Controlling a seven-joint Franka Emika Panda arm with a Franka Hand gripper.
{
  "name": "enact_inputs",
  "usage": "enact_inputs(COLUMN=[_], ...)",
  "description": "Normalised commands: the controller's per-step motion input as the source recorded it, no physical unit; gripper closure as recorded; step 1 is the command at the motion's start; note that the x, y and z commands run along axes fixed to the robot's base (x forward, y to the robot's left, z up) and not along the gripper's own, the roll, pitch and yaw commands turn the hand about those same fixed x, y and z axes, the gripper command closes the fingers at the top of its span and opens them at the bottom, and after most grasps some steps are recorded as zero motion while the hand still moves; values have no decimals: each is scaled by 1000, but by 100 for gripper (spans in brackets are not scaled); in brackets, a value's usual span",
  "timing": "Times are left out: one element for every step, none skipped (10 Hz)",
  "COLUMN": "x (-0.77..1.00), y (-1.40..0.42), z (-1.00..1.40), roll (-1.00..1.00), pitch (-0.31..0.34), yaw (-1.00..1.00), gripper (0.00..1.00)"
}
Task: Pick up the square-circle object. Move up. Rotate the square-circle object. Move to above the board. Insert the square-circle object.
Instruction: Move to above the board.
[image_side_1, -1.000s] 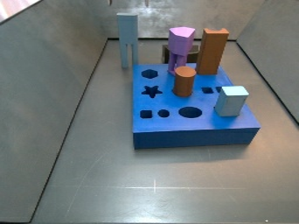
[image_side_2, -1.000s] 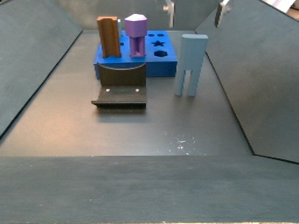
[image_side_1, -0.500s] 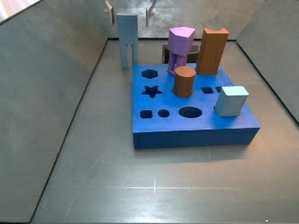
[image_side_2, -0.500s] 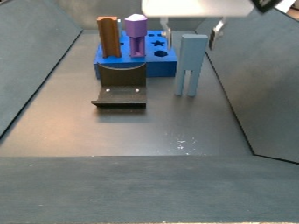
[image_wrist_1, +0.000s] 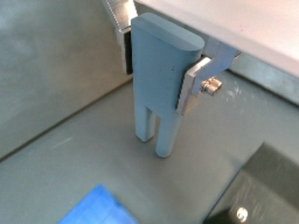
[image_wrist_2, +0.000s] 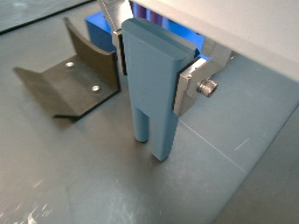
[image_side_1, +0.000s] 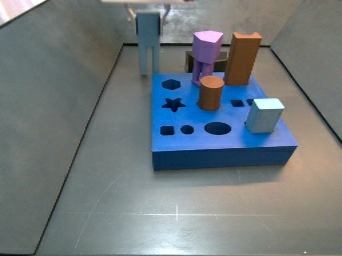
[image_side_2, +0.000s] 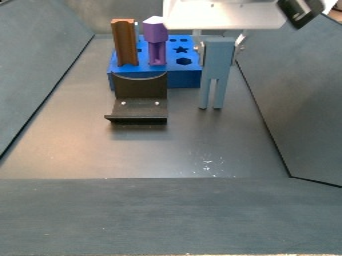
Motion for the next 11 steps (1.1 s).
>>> enact_inputs(x=[-122, -109, -103, -95, -87, -72, -57, -26, -11, -7, -1], y=[155, 129, 120, 112, 105, 92, 78, 53, 37, 27, 13], z=[1000, 1000, 1000, 1000, 1000, 1000, 1000, 800, 626, 504, 272], roll=[294, 276, 226, 168, 131, 123, 113, 99, 92, 89, 84], pitch=[103, 74, 59, 46, 42, 47, 56, 66, 74, 76, 76], yaw=[252, 151, 105, 74, 54, 40, 37, 36, 33, 29, 22], gripper=[100, 100, 100, 100, 100, 100, 100, 100, 100, 100, 100])
